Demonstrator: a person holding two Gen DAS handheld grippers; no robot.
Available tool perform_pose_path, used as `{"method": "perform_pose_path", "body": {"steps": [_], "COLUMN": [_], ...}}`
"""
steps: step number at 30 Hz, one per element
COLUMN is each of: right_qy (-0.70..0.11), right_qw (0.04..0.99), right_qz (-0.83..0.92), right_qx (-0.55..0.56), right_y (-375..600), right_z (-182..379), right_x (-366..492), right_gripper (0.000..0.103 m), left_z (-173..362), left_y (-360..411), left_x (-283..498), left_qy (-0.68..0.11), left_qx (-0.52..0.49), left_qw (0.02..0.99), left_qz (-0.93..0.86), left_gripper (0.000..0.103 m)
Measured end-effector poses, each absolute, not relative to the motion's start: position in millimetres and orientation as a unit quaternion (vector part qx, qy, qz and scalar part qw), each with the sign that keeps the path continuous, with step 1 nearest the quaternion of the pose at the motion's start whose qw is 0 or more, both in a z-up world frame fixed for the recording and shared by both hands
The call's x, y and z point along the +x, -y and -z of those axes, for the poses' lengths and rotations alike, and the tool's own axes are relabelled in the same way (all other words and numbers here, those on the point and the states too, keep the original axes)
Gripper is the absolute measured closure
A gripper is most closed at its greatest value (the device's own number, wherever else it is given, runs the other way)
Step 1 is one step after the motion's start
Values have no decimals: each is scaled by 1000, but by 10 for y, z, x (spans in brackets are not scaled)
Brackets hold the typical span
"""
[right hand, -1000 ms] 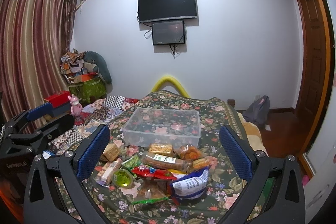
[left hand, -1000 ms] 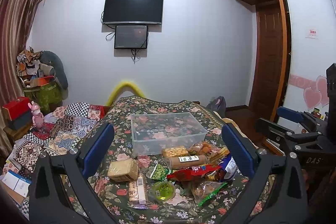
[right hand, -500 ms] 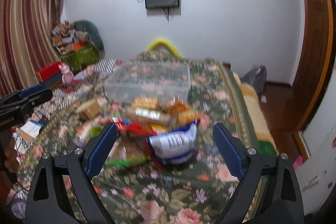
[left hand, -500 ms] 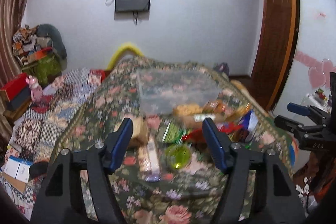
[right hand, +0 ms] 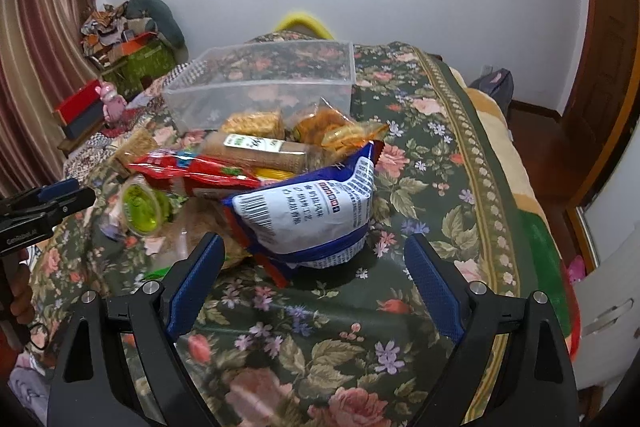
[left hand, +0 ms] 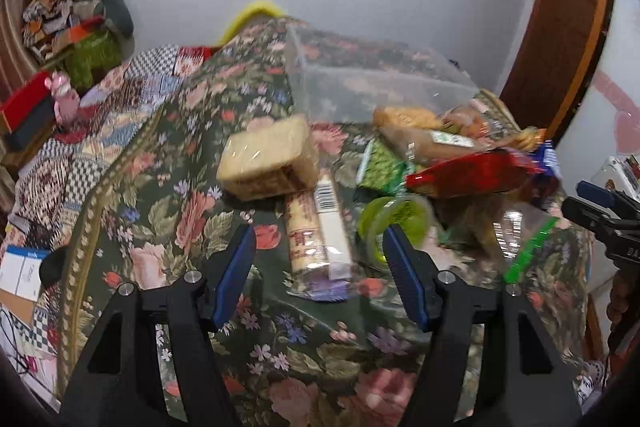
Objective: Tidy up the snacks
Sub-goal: 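Grasp the long wrapped biscuit roll with left tool while right tool grasps white-blue chip bag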
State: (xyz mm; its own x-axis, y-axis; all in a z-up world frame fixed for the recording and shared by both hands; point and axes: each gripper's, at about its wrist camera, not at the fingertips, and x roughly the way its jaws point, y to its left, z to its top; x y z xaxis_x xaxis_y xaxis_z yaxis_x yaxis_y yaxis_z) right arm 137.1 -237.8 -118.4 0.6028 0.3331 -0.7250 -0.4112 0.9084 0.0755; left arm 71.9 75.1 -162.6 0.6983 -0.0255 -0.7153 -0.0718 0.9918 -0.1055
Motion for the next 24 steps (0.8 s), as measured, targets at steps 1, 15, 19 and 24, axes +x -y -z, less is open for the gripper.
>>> {"method": "perform_pose_path", "body": {"steps": [1,15,19,24], "right_qy": [-398,-424,-426,-432], "right_qw": [892,880,879,876], "right_qz": [-207,-212,-211,-213], "right_qx": [-49,-29,-20,-6], "right_y": [2381,2388,2407,2429], "right_z": [1210,1375,1392,1385], "right_x": [1398,1618,1693,1705], "right_gripper": [13,12,7,3], "left_z": [1652,2085,2104,2101], "left_y": [-758,-711,-649,-638], "left_x": [759,1229,1282,1303], "left_qy": [-392,-435,-427,-417], "left_qx": [-62,-45,-22,-18], "left_qw": [918,899,904,908], "left_qz": [-15,-19,-24,-24], "left_gripper": [37,41,47,57]}}
